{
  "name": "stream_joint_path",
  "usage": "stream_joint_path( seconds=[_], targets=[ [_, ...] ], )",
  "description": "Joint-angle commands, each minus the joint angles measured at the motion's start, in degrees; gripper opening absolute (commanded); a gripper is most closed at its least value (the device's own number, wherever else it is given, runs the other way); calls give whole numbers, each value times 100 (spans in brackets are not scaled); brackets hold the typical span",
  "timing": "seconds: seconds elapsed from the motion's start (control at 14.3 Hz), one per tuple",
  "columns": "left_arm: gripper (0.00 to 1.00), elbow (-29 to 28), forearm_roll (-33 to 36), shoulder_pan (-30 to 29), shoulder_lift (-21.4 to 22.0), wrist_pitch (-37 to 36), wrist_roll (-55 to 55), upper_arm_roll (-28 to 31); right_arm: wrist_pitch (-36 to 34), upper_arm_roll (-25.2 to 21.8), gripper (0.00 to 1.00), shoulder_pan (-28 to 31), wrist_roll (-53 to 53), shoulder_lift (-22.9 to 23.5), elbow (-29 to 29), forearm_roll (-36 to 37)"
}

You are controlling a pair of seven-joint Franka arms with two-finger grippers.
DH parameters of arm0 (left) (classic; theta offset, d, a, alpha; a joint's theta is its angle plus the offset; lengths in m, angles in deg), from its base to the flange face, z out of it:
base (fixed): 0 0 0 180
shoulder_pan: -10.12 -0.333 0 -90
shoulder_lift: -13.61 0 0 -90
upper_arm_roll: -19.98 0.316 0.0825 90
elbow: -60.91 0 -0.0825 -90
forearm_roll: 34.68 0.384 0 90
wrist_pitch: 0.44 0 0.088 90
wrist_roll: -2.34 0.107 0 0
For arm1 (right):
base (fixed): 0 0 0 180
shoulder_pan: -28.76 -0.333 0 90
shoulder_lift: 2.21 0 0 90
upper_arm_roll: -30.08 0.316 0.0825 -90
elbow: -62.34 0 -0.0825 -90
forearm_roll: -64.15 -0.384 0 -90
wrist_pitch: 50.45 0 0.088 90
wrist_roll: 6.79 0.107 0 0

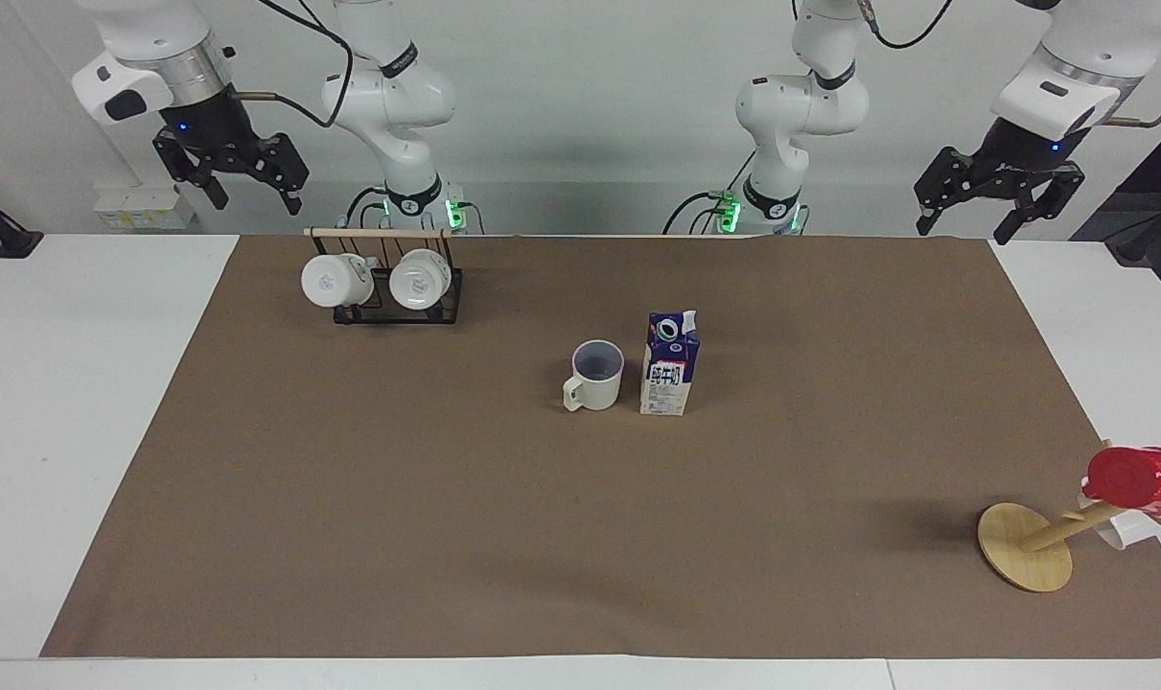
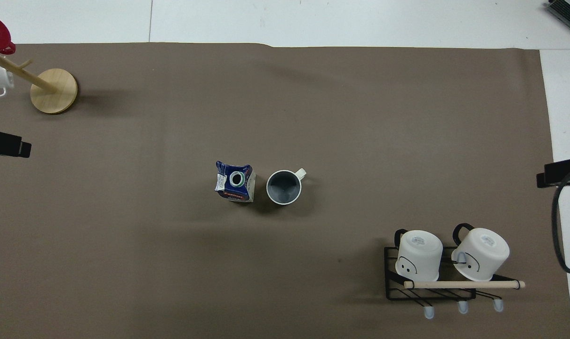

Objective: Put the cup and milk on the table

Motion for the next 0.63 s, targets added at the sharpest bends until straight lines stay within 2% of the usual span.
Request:
stream_joint_path(
  seconds=[0.0,0.56],
  targets=[
    [100,184,-18,-108,-78,-158,81,-66,-127,20,100,32,38,16,-66,-54],
    [100,105,-18,-108,-35,-167,72,-66,84,20,100,15,56,7,-13,51]
  ],
)
